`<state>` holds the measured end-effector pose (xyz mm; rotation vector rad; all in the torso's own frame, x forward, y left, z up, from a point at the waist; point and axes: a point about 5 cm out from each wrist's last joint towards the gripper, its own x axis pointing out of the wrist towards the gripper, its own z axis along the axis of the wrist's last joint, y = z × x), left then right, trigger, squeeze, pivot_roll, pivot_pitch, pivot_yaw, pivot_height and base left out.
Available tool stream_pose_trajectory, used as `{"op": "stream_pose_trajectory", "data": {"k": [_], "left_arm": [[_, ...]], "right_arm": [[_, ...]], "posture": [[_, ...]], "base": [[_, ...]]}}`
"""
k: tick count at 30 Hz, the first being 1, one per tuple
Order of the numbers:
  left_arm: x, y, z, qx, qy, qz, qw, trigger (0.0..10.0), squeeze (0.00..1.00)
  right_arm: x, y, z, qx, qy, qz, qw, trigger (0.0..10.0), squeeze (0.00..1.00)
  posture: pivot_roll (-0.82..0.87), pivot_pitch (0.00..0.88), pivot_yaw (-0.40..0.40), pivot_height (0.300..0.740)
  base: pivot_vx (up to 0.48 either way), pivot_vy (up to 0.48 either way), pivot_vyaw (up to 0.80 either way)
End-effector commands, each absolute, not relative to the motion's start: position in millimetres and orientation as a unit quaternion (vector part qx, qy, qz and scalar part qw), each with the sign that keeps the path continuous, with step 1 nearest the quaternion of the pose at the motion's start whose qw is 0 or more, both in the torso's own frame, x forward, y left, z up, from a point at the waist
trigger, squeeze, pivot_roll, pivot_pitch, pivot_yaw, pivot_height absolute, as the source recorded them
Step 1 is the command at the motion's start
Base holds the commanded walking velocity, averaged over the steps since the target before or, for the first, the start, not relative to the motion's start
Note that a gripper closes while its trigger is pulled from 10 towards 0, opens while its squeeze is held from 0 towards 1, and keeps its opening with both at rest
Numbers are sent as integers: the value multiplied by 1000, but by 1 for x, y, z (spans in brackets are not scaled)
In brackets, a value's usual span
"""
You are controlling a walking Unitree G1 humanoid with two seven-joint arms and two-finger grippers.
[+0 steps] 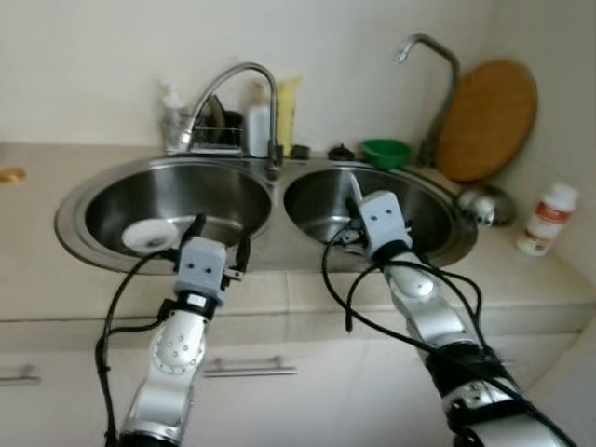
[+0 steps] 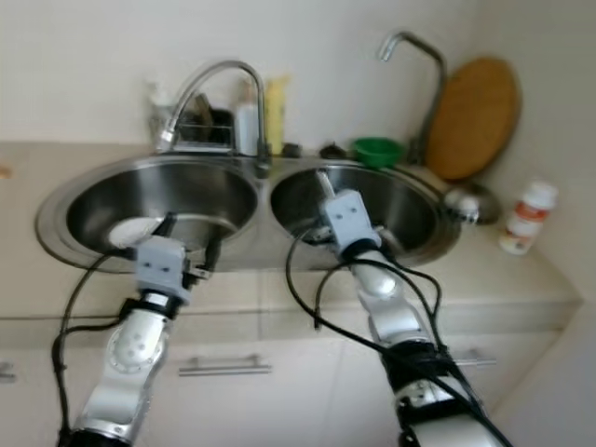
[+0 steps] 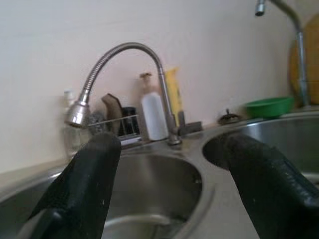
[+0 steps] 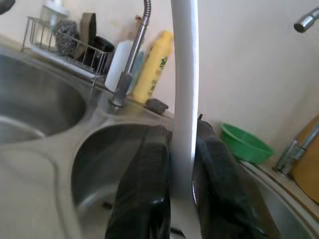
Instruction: Kitchen organization
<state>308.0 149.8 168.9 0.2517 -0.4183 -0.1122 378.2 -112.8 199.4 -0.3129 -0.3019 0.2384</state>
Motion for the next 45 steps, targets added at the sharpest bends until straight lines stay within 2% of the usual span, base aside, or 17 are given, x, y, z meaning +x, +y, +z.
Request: {"op": "stream_pose_trajectory", "data": {"k": [1,8,10,15,16,17,32,39,45], "left_arm": [[308,160,174,136,-215,-40,966,10000,0],[308,157,178,138,-222,-43,964,10000,0],[309,155,179,138,-225,-47,963,10000,0],[308,156,179,140,-225,-47,963,10000,0],[308,156,179,140,-225,-47,963,10000,0],[307,156,178,140,-223,-47,963,10000,0],[306,154,175,138,-218,-53,965,10000,0],[306,152,177,132,-225,-58,964,10000,0],[306,152,177,132,-225,-58,964,10000,0]], "right_arm": [[378,-98,208,-142,-167,136,966,10000,0],[397,-97,204,-125,-90,133,979,10000,0],[405,-103,198,-112,-37,114,986,10000,0],[410,-117,191,-81,12,82,993,10000,0],[410,-117,191,-77,10,83,994,10000,212],[410,-119,193,-63,2,83,995,10000,1000],[409,-129,194,-37,-23,81,996,10000,1000],[404,-129,218,-7,-128,71,989,10000,1000],[404,-129,218,-7,-128,71,989,10000,1000]], "posture": [[-7,0,-68,740],[-1,0,-62,740],[-1,0,-62,740],[12,0,-69,740],[14,0,-70,740],[14,0,-70,740],[3,0,-67,740],[5,0,-67,740],[5,0,-67,740]], "base": [[0,0,800],[0,0,0],[0,0,0],[0,0,0],[0,0,0],[0,0,0],[0,0,0],[0,0,0],[0,0,0]]}}
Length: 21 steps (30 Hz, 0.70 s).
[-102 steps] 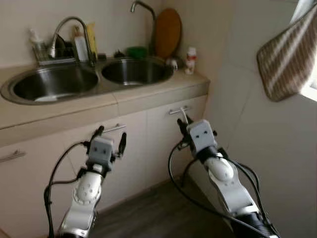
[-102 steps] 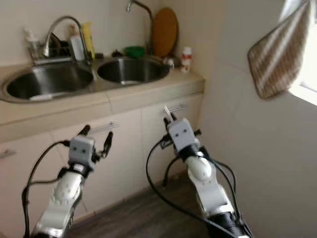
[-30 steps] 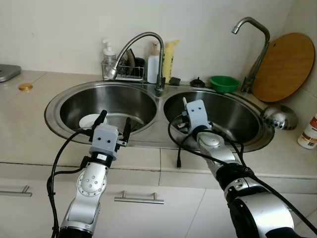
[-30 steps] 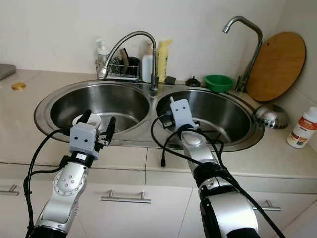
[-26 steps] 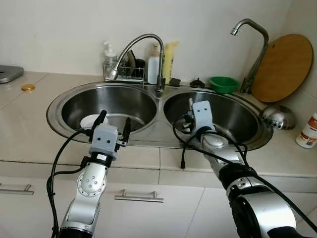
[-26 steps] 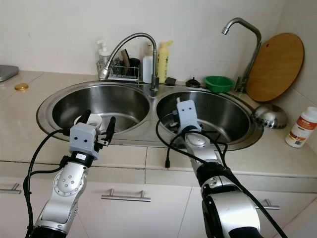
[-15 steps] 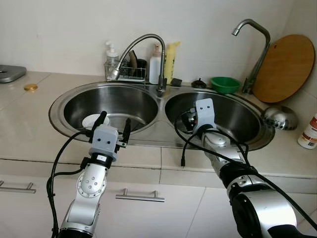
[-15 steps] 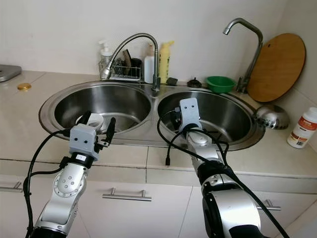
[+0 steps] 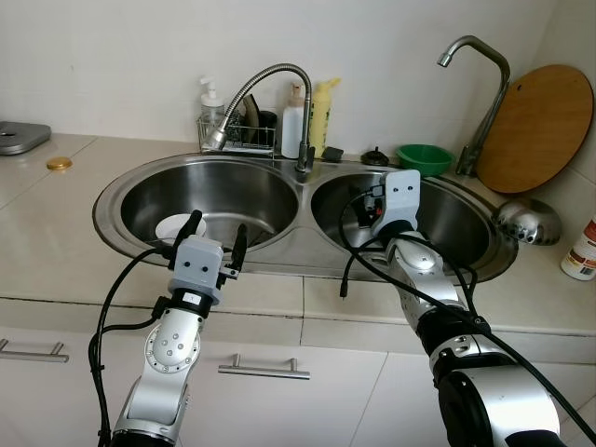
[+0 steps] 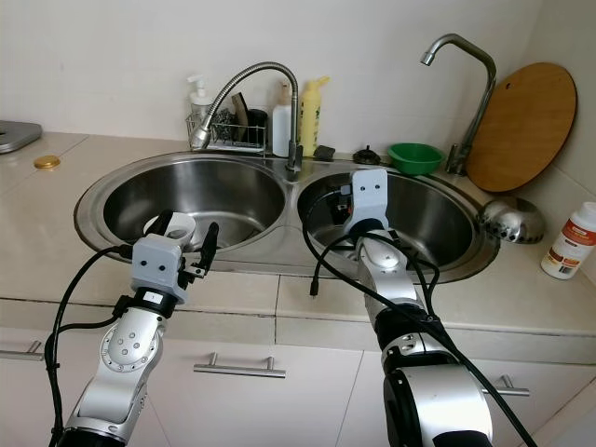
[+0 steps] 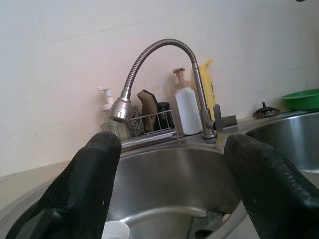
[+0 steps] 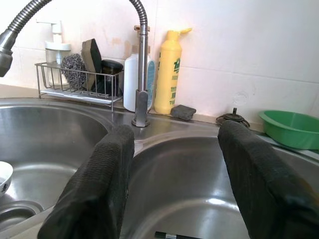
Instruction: Kitchen organization
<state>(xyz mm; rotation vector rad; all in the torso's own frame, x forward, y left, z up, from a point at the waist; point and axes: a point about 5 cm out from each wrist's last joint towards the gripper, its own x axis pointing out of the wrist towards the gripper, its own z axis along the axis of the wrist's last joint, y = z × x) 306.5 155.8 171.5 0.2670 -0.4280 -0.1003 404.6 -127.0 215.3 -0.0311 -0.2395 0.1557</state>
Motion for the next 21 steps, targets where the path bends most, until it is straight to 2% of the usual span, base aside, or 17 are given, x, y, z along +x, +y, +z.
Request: {"op": "stream_pose_trajectory", "data": {"k": [1,18,19,21], "left_arm": [[306,152,177,132,-225,-58,964,10000,0],[306,152,177,131,-225,-58,964,10000,0],[306,151,176,129,-224,-62,964,10000,0],[307,151,176,127,-224,-67,964,10000,0]], "right_arm": [[404,-129,218,-7,-128,71,989,10000,1000],[402,-129,221,-4,-142,73,987,10000,1000],[394,-132,222,-7,-177,65,982,10000,0],[380,-136,223,-11,-222,53,973,10000,0]], "posture": [[5,0,-67,740],[4,0,-67,740],[-4,0,-56,740],[-4,0,-57,740]], "base": [[0,0,0],[0,0,0],[0,0,0],[0,0,0]]}}
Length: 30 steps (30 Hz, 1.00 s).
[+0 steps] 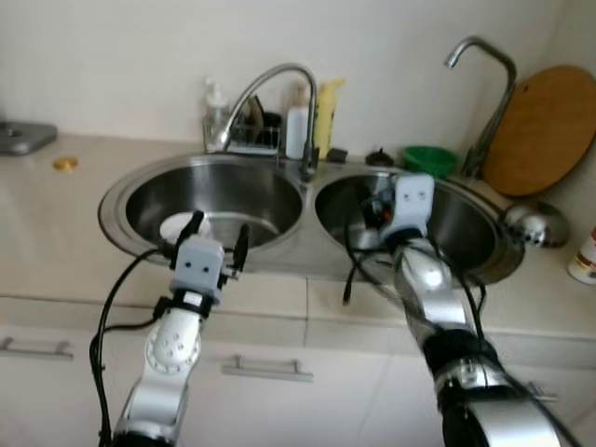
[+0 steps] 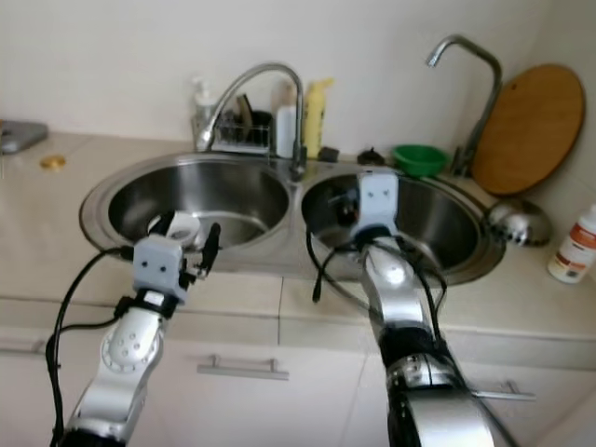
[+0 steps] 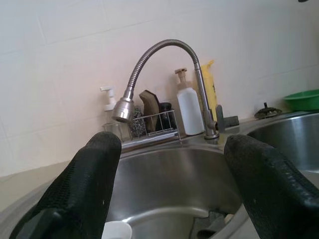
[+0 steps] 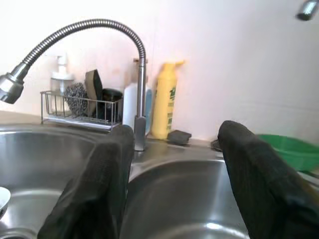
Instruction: Kitchen organization
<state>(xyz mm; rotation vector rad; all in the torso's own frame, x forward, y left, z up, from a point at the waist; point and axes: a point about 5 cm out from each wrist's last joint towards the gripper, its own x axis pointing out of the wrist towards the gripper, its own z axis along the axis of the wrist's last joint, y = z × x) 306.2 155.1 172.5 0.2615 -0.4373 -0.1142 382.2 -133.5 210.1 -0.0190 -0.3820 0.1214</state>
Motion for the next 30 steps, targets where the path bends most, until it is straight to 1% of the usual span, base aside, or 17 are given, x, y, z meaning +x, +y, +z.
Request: {"op": "stream_pose_trajectory", "data": {"k": [1,19,30], "left_arm": [[307,151,176,127,-224,-67,964,10000,0],[305,148,180,118,-235,-78,962,10000,0],[303,145,186,120,-251,-89,956,10000,0]], "right_arm": [[380,-136,223,-11,-222,53,973,10000,0],[370,-138,227,0,-229,40,973,10000,0],[367,-137,226,-9,-226,37,973,10000,0]], "posture": [[-3,0,-57,740],[-6,0,-53,740],[-5,0,-56,740]], "base": [[0,0,0],[0,0,0],[0,470,0]]}}
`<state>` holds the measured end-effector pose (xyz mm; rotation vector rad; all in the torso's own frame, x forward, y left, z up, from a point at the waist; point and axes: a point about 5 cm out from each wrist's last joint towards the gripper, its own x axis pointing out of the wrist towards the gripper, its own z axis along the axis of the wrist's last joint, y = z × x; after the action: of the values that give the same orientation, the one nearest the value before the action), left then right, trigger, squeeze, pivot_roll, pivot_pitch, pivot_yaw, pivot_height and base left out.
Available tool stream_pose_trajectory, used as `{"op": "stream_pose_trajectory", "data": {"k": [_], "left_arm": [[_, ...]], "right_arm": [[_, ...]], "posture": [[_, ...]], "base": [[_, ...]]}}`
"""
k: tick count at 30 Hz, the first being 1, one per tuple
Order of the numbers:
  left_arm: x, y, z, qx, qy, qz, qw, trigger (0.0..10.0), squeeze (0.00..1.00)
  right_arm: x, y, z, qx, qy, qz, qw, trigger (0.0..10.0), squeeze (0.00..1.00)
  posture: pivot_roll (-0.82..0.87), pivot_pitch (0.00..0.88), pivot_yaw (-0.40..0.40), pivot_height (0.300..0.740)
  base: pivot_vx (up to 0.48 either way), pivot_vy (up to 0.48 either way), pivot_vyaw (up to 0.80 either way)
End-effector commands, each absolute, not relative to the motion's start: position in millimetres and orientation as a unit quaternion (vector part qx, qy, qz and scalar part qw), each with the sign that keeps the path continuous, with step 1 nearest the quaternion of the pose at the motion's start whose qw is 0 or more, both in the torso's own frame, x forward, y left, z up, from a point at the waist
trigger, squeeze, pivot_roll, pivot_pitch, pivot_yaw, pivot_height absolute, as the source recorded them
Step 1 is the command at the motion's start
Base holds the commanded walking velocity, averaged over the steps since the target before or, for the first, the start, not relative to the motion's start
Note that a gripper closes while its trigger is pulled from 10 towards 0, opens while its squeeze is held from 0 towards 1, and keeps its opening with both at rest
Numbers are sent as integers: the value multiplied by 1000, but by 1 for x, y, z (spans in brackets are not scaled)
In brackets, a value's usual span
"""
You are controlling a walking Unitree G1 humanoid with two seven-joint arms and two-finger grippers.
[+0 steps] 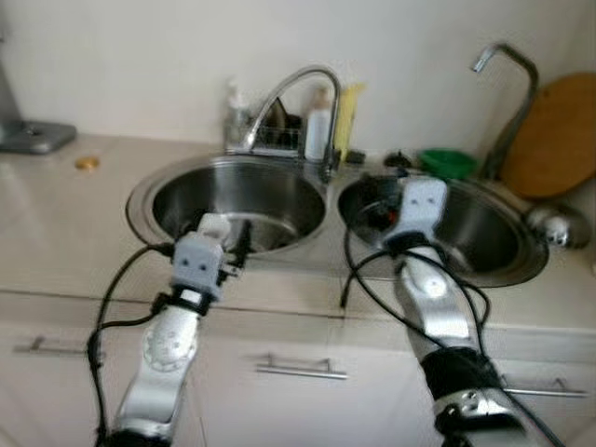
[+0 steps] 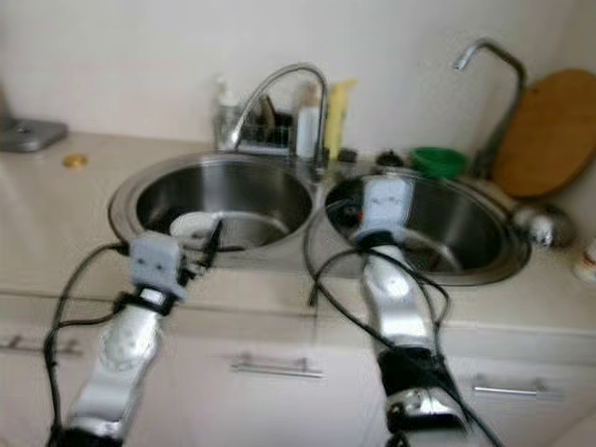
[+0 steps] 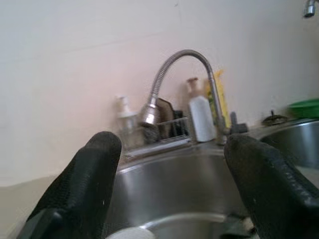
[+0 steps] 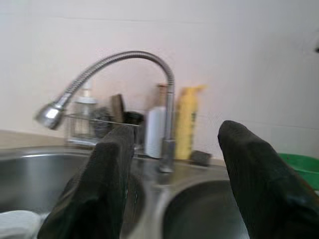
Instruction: Kitchen organization
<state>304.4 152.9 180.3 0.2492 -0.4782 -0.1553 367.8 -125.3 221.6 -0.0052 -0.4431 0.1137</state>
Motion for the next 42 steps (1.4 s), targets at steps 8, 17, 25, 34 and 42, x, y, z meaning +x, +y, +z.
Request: {"op": "stream_pose_trajectory", "data": {"k": [8,17,25,34,42], "left_arm": [[302,143,187,121,-255,-93,955,10000,0],[301,140,186,141,-260,-97,950,10000,0],[301,137,185,140,-263,-106,948,10000,0],[301,137,185,136,-265,-106,949,10000,0],[301,137,184,124,-266,-106,950,10000,0]], "right_arm": [[364,-138,221,6,-214,37,976,10000,0],[355,-137,213,10,-212,43,976,10000,0],[348,-133,212,16,-222,51,974,10000,0],[346,-134,212,19,-222,45,974,10000,0],[345,-137,211,19,-223,38,974,10000,0]], "posture": [[-10,0,-54,740],[-18,0,-49,740],[-21,0,-45,740],[-20,0,-46,740],[-26,0,-44,740]], "base": [[0,480,-500],[0,160,-800],[0,-352,-800],[0,-469,-800],[0,-148,-800]]}}
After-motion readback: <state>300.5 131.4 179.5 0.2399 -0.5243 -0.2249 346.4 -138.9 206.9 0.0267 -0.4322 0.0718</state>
